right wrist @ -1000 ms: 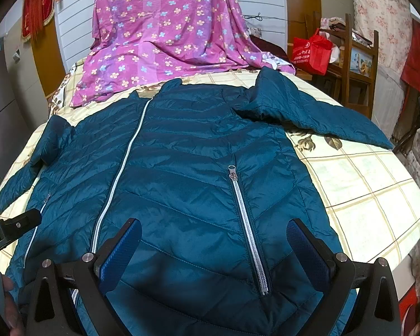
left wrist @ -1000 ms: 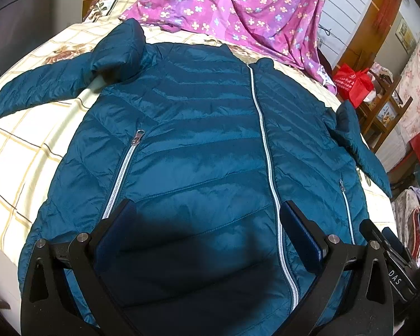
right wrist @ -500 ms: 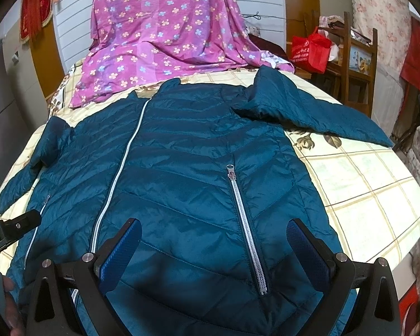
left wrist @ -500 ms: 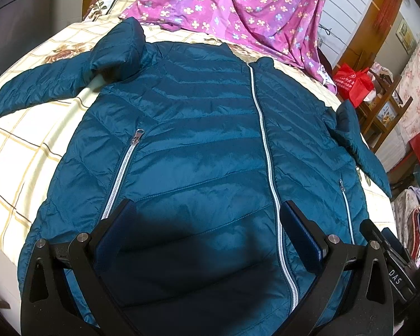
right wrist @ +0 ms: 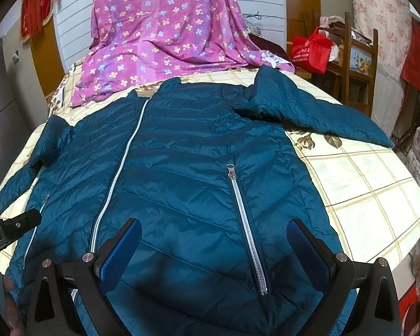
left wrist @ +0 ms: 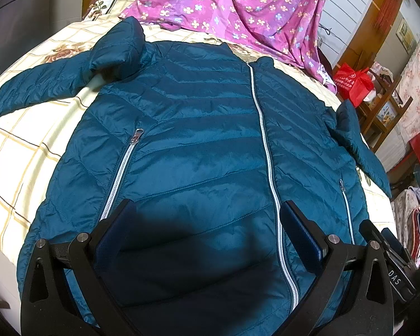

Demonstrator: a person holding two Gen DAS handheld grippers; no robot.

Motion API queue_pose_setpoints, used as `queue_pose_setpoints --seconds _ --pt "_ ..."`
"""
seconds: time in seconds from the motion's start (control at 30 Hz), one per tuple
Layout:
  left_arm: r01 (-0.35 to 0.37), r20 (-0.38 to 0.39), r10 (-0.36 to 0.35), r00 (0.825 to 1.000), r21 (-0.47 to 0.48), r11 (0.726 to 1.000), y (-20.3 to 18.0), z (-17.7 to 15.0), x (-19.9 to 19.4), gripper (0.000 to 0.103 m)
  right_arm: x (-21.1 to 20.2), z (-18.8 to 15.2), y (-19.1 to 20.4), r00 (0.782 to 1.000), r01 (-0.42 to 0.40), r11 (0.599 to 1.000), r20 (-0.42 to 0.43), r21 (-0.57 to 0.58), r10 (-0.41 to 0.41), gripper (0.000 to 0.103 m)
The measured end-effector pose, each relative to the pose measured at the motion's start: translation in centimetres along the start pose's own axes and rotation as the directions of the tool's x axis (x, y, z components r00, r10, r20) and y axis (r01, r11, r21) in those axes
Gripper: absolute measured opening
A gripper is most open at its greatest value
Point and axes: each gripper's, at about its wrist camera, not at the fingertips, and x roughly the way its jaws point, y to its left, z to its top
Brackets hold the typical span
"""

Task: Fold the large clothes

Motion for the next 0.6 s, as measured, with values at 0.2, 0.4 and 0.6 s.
queue_pose_setpoints --seconds 0.2,0.4,0.6 --pt "0.001 -0.001 -0.001 1.0 -0.001 1.0 0.02 0.05 -0.01 0.103 0.05 -0.03 -0.24 1.0 0.001 1.0 -0.001 0.002 -0.001 0.103" --pt "0.002 -0.003 -0.002 1.0 -0.008 1.0 0.0 -0.02 0.09 0.103 0.05 -0.03 -0.27 1.0 0.003 1.0 -0.001 0.001 -0.003 0.103" --pt "0.001 -0.003 -0.001 1.0 -0.007 1.0 -0.02 -0.05 0.13 0.103 -0.04 -0.02 -0.35 1.0 0.001 1.0 0.0 0.008 -0.001 0.103"
